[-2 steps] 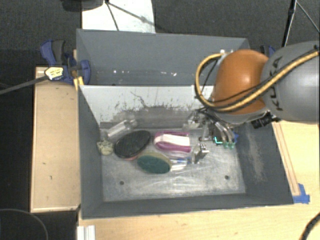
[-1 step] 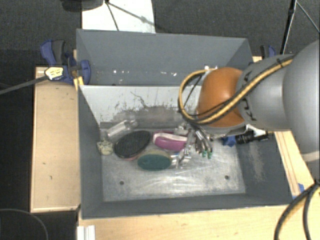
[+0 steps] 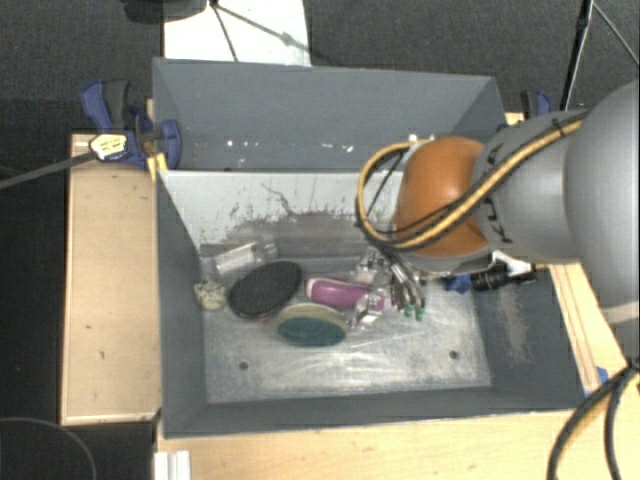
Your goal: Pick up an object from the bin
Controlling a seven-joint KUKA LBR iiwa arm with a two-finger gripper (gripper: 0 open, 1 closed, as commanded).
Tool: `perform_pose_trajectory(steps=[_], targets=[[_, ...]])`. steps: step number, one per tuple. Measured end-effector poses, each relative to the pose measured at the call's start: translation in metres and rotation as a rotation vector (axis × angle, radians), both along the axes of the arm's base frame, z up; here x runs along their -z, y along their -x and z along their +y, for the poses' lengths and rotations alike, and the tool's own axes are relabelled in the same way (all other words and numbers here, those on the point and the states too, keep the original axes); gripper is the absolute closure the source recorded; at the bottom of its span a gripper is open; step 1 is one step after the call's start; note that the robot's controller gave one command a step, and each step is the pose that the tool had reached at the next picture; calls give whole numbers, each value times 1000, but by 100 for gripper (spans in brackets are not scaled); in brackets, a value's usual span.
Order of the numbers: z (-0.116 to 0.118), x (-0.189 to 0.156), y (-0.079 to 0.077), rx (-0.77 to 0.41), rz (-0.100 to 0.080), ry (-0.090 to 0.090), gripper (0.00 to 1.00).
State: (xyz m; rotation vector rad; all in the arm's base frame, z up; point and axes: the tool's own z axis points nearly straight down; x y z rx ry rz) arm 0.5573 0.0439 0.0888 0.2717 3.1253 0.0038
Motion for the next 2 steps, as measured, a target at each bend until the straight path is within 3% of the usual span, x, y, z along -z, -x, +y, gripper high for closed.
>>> perform_pose_trajectory(steps=[1,2], targets=[[15,-103,-23,5,-5,0,100],[7,-146,-18,-23,-1,2,100]])
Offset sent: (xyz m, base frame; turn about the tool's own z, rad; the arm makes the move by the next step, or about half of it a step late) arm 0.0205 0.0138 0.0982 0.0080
